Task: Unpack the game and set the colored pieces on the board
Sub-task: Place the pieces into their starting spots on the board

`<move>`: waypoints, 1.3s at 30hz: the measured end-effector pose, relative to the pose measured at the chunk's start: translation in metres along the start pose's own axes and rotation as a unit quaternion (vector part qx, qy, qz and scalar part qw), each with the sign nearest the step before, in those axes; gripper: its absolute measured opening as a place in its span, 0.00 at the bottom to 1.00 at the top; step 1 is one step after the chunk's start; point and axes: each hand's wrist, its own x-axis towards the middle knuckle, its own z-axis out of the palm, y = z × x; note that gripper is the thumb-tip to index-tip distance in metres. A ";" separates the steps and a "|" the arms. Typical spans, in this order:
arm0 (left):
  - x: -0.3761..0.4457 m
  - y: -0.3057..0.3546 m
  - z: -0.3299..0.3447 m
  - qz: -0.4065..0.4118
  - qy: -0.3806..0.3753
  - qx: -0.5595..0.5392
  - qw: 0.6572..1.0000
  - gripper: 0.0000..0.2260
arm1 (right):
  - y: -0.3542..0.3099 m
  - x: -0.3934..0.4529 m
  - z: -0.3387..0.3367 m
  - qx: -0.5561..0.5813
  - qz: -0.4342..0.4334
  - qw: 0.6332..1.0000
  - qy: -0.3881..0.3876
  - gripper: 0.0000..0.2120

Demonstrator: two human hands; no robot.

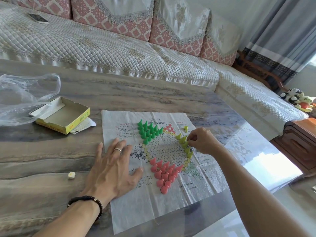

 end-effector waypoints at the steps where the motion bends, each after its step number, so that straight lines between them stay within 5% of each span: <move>1: 0.000 0.000 0.000 0.000 0.002 -0.004 1.000 0.36 | 0.000 0.000 0.000 0.004 -0.001 1.000 0.001 0.03; 9: 0.000 0.000 -0.002 -0.001 -0.004 0.005 1.000 0.35 | 0.013 0.006 -0.010 0.030 0.018 0.999 0.029 0.09; 33: -0.002 0.002 -0.005 -0.008 -0.017 0.007 1.000 0.34 | -0.007 0.069 0.001 0.025 0.079 0.996 0.023 0.02; 37: -0.002 0.003 -0.007 -0.008 -0.015 0.007 1.000 0.33 | -0.004 0.068 0.000 0.060 0.070 0.996 0.017 0.15; 39: -0.002 0.003 -0.007 -0.008 -0.016 0.007 1.000 0.33 | -0.005 0.068 0.001 0.058 0.053 0.997 0.010 0.12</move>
